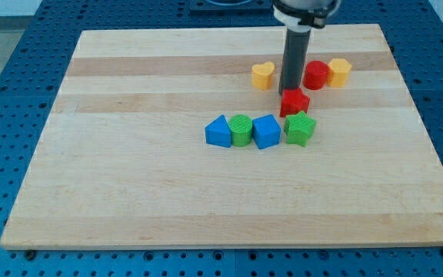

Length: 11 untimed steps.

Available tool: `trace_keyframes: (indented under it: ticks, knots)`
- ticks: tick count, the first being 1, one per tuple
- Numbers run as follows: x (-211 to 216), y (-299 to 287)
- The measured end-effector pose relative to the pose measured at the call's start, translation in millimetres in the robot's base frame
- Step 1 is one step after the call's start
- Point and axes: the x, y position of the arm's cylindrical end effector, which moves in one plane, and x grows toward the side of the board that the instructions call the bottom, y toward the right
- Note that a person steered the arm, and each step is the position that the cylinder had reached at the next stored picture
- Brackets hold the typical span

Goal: Push the yellow heart above the green circle

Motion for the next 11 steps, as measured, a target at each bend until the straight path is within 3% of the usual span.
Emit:
trace_keyframes:
  ticks: [2, 3, 5, 7, 9, 11]
  knots:
    - [28, 0]
    - [-13, -8]
    - [-41, -15]
    - [-38, -23]
    - [-23, -88]
    - [-10, -45]
